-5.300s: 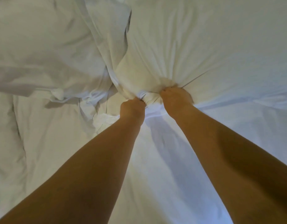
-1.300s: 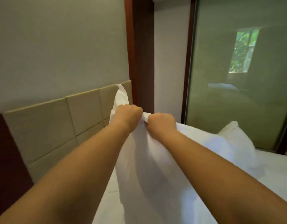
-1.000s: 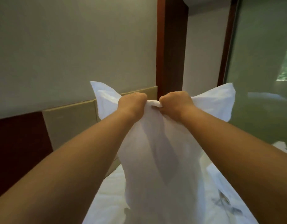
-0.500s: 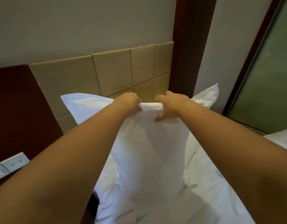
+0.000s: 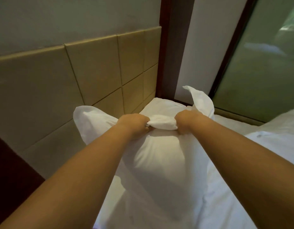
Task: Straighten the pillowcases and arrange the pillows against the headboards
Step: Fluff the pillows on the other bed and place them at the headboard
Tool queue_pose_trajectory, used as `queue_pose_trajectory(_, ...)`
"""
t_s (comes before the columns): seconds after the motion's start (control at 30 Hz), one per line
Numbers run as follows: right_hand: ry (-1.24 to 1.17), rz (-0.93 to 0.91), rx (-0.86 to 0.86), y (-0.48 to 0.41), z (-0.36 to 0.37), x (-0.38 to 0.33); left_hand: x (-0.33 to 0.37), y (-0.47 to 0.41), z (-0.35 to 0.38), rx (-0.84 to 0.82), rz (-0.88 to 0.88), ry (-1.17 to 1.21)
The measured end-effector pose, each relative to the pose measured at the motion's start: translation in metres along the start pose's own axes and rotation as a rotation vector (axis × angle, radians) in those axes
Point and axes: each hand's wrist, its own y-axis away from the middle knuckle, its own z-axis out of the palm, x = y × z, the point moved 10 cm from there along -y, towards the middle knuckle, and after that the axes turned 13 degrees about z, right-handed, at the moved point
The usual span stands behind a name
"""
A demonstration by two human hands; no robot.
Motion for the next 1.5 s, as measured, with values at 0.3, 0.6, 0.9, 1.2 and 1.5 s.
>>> queue_pose_trajectory(0.3,-0.033,0.130,0.216,-0.018,-0.087,0.005,-0.038,-0.036,-0.062,0.199,0.016,-0.026)
queue_pose_trajectory(0.6,-0.108,0.165,0.434,-0.031,-0.213,0.034,-0.037,-0.049,-0.167,0.481,-0.056,-0.085)
queue_pose_trajectory(0.9,-0.137,0.180,0.643,-0.126,-0.279,0.110,-0.022,-0.152,-0.204,0.728,-0.085,0.314)
queue_pose_trajectory(1.2,-0.060,0.128,0.437,-0.331,-0.248,0.157,-0.030,-0.356,-0.140,0.626,-0.116,0.957)
queue_pose_trajectory(1.5,-0.125,0.022,0.625,-0.453,-0.193,0.144,-0.097,-0.483,-0.056,0.401,-0.342,0.718)
